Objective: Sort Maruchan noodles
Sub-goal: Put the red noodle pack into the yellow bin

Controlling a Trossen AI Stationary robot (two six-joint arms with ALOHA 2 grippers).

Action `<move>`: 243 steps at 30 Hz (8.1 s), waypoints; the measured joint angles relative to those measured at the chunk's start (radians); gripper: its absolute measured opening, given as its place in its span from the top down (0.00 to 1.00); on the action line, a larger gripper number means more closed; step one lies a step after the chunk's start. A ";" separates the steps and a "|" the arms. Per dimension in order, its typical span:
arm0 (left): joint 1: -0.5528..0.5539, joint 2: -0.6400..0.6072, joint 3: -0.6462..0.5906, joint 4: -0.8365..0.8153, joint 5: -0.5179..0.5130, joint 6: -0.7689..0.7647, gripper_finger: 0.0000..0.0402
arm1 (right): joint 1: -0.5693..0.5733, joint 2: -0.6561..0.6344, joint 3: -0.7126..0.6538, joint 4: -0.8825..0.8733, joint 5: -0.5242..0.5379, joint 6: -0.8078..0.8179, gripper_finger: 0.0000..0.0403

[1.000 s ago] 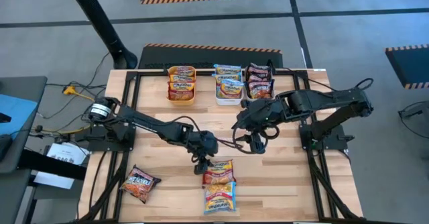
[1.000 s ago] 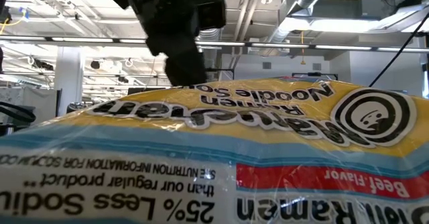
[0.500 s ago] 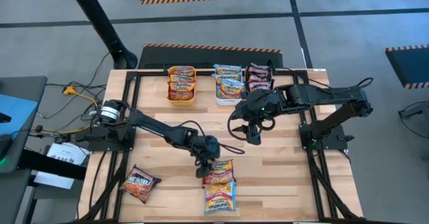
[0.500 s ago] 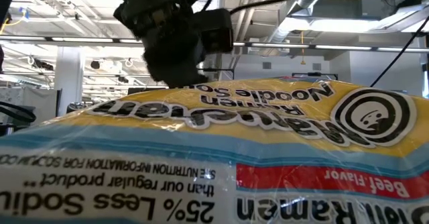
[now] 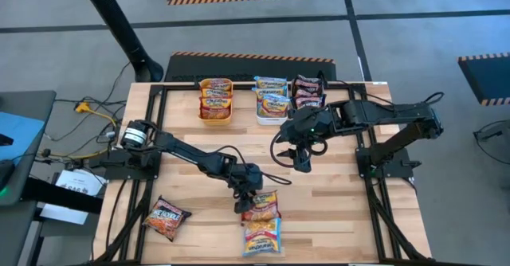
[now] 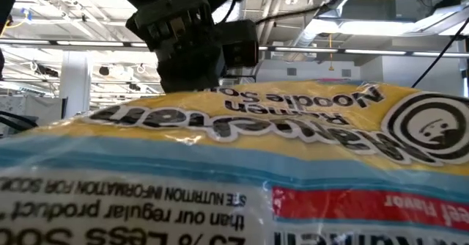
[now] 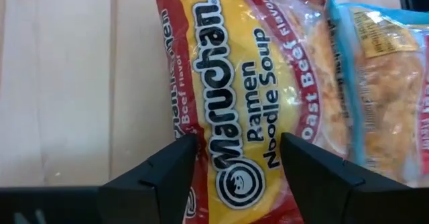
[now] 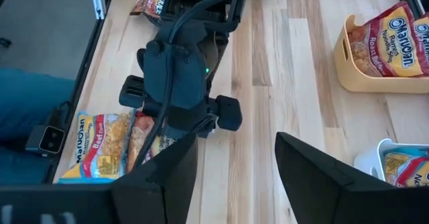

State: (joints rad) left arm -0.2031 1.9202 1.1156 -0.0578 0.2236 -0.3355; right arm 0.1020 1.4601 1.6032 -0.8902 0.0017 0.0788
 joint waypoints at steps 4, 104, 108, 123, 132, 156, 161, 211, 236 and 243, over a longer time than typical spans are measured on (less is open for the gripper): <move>0.000 0.033 0.000 0.011 0.037 -0.017 0.51 | 0.000 0.000 0.000 -0.002 0.000 0.002 0.47; 0.158 -0.551 0.001 -0.811 -0.326 0.262 1.00 | -0.056 0.320 -0.013 -0.158 -0.032 -0.053 0.47; 0.158 -0.598 0.001 -0.830 -0.340 0.241 1.00 | -0.052 0.319 -0.013 -0.102 -0.032 -0.050 0.47; 0.158 -0.786 0.000 -0.841 -0.401 0.182 1.00 | -0.037 0.328 -0.013 0.175 -0.033 -0.035 0.47; 0.158 -0.952 0.000 -0.756 -0.419 0.096 1.00 | -0.045 0.329 -0.013 0.352 -0.029 -0.088 0.44; 0.158 -1.124 0.000 -0.613 -0.422 0.058 1.00 | -0.119 0.462 -0.013 0.883 -0.027 -0.201 0.38; 0.158 -1.122 -0.001 -0.646 -0.421 0.060 1.00 | -0.122 0.525 -0.013 0.909 -0.027 -0.203 0.38; 0.158 -1.122 -0.001 -0.665 -0.422 0.062 1.00 | -0.126 0.803 -0.012 0.928 0.026 -0.026 0.38; 0.158 -1.122 -0.001 -0.666 -0.422 0.061 1.00 | -0.137 0.848 -0.010 0.866 0.050 0.109 0.92; 0.158 -1.122 -0.001 -0.667 -0.422 0.062 1.00 | -0.135 0.843 -0.011 0.866 0.050 0.081 0.98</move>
State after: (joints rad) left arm -0.0454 0.7986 1.1149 -0.7245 -0.1982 -0.2737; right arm -0.0334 2.3035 1.5921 -0.0246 0.0513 0.1596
